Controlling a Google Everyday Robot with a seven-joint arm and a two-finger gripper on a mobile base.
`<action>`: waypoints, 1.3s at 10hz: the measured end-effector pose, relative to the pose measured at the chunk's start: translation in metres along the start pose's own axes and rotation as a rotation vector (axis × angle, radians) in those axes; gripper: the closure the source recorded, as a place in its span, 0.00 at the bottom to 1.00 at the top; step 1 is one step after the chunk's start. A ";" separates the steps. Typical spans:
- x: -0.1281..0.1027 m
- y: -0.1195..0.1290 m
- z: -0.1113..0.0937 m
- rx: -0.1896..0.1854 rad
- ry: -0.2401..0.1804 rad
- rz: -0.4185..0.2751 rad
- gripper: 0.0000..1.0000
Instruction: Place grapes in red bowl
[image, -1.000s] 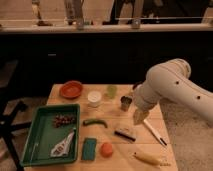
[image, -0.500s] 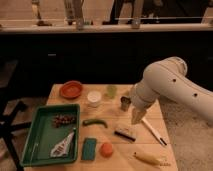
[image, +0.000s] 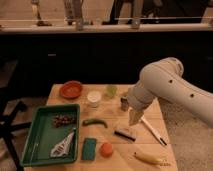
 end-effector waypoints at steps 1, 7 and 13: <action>-0.016 -0.003 0.004 -0.001 -0.007 -0.014 0.20; -0.136 -0.027 0.049 0.004 -0.035 -0.103 0.20; -0.204 -0.043 0.122 -0.032 0.010 -0.107 0.20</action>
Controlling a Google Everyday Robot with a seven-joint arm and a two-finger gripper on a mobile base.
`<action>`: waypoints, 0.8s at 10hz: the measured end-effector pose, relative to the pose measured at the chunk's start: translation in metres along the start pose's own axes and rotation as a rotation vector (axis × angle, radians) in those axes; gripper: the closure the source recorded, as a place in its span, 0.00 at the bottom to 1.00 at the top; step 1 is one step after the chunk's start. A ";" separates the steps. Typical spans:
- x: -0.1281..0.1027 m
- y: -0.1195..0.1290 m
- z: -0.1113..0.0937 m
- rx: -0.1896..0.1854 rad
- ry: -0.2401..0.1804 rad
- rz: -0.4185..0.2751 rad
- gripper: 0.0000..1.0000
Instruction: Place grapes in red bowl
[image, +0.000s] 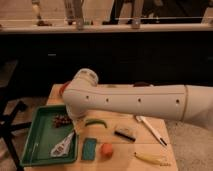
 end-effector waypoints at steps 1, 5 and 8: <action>-0.008 -0.003 0.016 -0.015 0.012 0.001 0.20; -0.022 -0.010 0.050 -0.054 0.030 0.006 0.20; -0.021 -0.010 0.050 -0.053 0.032 0.006 0.20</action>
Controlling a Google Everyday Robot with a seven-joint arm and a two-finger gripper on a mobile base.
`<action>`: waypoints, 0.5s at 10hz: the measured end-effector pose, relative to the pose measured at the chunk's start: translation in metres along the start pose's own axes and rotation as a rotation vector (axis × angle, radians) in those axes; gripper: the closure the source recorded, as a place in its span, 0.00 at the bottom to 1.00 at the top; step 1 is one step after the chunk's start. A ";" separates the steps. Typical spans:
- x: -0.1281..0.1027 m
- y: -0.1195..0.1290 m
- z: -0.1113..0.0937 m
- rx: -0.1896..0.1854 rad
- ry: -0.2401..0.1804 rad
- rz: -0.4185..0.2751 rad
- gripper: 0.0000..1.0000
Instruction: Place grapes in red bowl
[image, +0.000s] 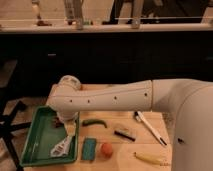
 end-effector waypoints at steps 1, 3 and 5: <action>0.000 0.000 0.000 -0.001 0.000 0.001 0.20; 0.001 0.000 0.000 0.000 0.000 0.003 0.20; 0.000 -0.001 0.001 0.008 -0.018 0.013 0.20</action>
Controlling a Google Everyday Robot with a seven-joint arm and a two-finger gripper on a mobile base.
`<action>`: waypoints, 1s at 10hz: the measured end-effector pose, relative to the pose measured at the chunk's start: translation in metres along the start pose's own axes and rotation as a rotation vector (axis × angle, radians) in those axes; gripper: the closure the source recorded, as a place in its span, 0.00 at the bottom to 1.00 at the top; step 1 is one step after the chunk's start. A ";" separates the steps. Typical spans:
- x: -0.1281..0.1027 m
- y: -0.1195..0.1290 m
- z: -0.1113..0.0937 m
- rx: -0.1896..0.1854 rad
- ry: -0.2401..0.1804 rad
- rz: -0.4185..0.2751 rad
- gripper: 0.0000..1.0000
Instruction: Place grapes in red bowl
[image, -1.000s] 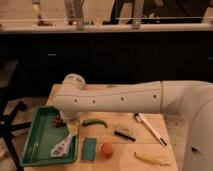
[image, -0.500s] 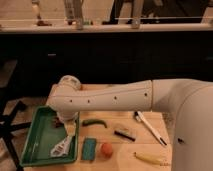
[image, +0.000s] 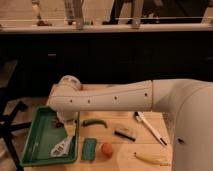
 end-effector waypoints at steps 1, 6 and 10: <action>0.001 0.000 0.006 0.004 -0.029 0.018 0.20; -0.019 -0.016 0.031 0.002 -0.096 0.065 0.20; -0.030 -0.030 0.060 0.003 -0.138 0.095 0.20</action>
